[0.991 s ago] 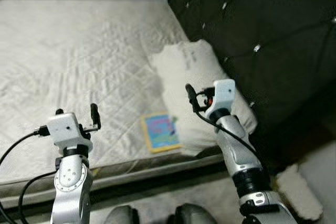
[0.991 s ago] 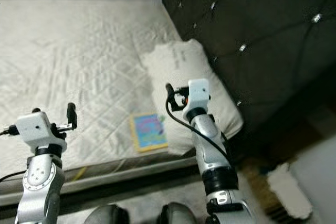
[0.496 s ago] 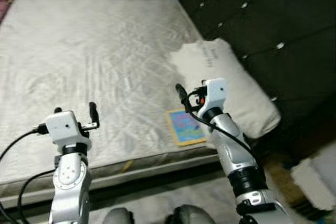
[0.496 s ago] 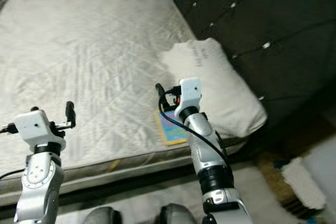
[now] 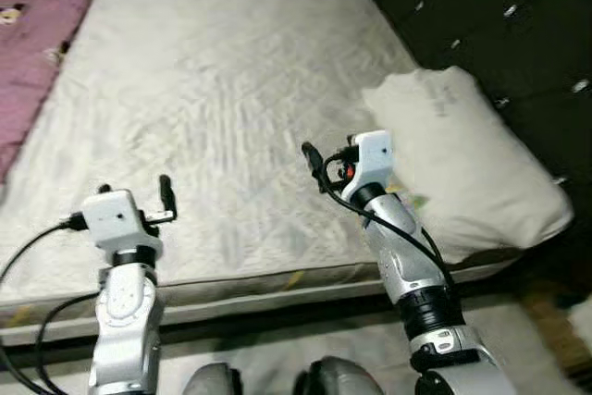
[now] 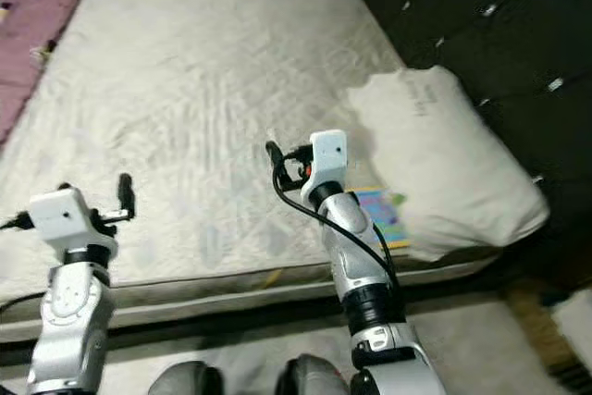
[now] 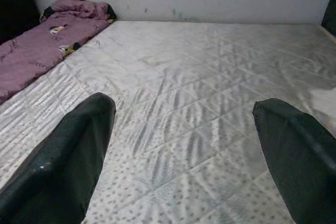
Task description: Clean up the room
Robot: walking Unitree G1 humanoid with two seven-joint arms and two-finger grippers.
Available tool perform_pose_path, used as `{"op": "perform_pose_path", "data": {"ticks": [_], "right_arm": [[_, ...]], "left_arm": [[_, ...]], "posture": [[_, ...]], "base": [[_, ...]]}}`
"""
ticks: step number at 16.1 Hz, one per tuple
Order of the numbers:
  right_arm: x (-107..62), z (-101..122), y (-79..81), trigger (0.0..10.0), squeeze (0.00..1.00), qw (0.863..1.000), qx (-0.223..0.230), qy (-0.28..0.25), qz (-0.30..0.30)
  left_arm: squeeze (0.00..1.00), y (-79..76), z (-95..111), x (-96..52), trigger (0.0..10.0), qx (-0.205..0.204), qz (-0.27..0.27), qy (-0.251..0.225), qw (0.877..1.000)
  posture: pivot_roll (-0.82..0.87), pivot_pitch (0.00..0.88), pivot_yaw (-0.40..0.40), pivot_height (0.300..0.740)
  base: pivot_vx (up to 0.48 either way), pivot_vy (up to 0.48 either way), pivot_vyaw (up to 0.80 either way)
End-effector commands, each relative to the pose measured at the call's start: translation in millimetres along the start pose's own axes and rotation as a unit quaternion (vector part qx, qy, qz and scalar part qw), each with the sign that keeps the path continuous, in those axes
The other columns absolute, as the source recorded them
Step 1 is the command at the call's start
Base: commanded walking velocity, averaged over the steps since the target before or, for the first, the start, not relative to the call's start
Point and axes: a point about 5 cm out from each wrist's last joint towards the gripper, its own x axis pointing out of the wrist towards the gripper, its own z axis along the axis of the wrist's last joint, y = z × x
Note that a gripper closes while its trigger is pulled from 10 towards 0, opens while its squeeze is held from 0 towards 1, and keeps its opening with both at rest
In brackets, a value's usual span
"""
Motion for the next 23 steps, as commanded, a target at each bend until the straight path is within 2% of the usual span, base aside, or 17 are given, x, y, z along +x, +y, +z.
{"op": "perform_pose_path", "data": {"ticks": [1, 5, 21, 23], "right_arm": [[-4.6, -3.9, -9.9, 10.0, 0.00, 1.000, -0.003, 0.009, -0.013], [-4.7, -3.8, -9.9, 10.0, 0.00, 1.000, -0.008, 0.009, -0.012], [0.2, -4.9, -9.5, 10.0, 0.00, 1.000, -0.005, 0.016, -0.007], [0.8, -4.8, -9.5, 10.0, 0.00, 1.000, -0.006, 0.017, -0.006]], "left_arm": [[0.00, -5.6, -2.1, -1.2, 10.0, -0.007, -0.010, 0.007, 1.000], [0.00, -6.5, -2.8, -0.8, 10.0, -0.005, -0.010, 0.009, 1.000], [0.00, -7.9, -2.0, 2.1, 10.0, -0.016, -0.010, 0.007, 1.000], [0.00, -9.2, 0.2, 2.8, 10.0, -0.013, -0.014, -0.001, 1.000]], "posture": [[-0.03, 0.098, -0.064, 0.740], [-0.04, 0.103, -0.065, 0.740], [-0.03, 0.092, -0.072, 0.740], [-0.03, 0.092, -0.071, 0.740]], "base": [[0.000, 0.480, 0.00], [0.000, 0.480, 0.45], [0.000, 0.480, 0.00], [0.000, 0.000, 0.00]]}}
